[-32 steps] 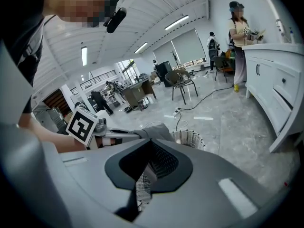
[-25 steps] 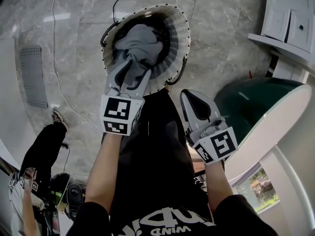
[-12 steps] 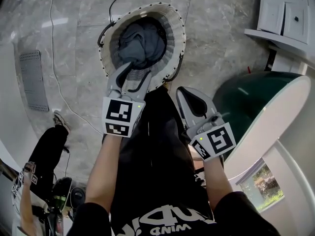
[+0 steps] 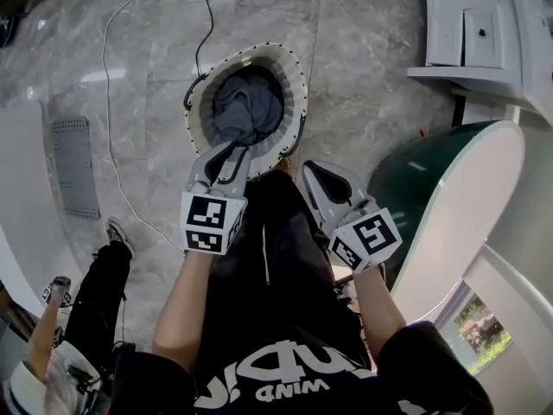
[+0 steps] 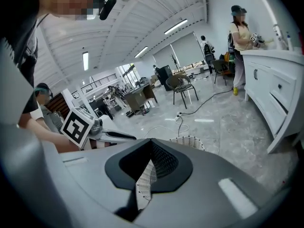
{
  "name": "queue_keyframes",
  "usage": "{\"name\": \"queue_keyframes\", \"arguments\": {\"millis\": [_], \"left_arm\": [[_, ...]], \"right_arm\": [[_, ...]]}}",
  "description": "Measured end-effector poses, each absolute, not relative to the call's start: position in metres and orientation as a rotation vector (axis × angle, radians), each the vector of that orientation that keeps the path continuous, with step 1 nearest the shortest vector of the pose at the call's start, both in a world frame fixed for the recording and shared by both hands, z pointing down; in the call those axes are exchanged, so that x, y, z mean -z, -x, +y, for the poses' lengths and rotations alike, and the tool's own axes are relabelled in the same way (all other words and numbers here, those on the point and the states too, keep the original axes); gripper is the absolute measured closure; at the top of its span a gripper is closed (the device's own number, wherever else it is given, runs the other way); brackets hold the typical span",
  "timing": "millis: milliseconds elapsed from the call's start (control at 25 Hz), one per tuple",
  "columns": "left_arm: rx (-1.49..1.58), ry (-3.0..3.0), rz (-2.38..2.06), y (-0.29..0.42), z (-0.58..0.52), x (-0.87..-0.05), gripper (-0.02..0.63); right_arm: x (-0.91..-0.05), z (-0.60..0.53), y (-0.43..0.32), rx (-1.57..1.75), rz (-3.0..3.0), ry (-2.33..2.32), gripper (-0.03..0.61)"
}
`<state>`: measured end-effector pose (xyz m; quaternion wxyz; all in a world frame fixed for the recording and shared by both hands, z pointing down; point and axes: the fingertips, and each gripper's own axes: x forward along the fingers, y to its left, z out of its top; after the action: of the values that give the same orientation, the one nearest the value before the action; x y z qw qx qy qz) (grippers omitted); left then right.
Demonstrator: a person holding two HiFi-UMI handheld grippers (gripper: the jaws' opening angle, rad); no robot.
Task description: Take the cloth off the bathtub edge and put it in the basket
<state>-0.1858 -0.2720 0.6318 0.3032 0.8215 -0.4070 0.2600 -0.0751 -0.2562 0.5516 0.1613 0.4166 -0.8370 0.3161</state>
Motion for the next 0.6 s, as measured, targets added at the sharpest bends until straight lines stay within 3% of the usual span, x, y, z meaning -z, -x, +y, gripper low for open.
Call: {"name": "queue_keyframes", "arguments": {"millis": [280,600], "left_arm": [[-0.664,-2.171,-1.063,0.178,-0.256,-0.573,0.615],[-0.605,-2.184,-0.975,0.167,-0.235,-0.498,0.615]], "right_arm": [[-0.501,-0.241,0.077,-0.878,-2.436,-1.202,0.569],[-0.444,-0.220,0.088,-0.765,-2.510,-1.159,0.569]]}}
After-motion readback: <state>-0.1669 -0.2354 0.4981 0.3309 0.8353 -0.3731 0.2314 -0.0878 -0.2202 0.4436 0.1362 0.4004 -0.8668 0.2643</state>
